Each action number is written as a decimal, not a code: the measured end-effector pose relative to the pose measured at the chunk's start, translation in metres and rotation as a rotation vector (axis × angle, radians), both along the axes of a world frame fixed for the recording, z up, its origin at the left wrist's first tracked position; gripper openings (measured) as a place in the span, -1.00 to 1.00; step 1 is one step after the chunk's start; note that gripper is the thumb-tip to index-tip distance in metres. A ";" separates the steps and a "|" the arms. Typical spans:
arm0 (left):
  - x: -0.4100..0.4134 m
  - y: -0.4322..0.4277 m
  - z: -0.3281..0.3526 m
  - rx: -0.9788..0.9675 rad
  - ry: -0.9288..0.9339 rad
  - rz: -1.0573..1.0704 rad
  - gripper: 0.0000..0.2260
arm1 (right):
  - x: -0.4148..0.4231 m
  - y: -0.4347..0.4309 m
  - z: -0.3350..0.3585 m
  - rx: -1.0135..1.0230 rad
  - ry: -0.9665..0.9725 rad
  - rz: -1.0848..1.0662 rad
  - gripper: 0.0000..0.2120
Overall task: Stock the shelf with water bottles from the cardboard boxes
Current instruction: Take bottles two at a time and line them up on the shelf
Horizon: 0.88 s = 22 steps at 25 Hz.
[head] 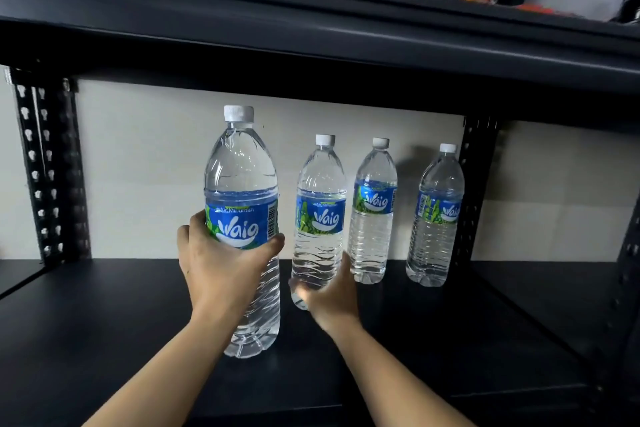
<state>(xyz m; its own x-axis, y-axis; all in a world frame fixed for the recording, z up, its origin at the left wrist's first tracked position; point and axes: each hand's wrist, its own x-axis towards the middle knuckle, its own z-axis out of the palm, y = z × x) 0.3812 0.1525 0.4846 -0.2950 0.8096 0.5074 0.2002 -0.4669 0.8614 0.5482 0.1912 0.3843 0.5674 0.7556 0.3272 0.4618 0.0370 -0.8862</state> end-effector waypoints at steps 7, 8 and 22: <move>0.001 0.008 -0.006 0.024 0.016 0.000 -0.34 | 0.009 0.005 -0.011 -0.083 -0.014 -0.082 -0.43; 0.002 0.011 -0.007 0.023 0.010 0.000 -0.35 | 0.008 0.011 -0.011 -0.081 -0.026 -0.093 -0.41; 0.005 0.029 -0.014 0.009 0.018 0.011 -0.34 | 0.014 0.056 -0.011 -0.119 -0.027 -0.117 -0.33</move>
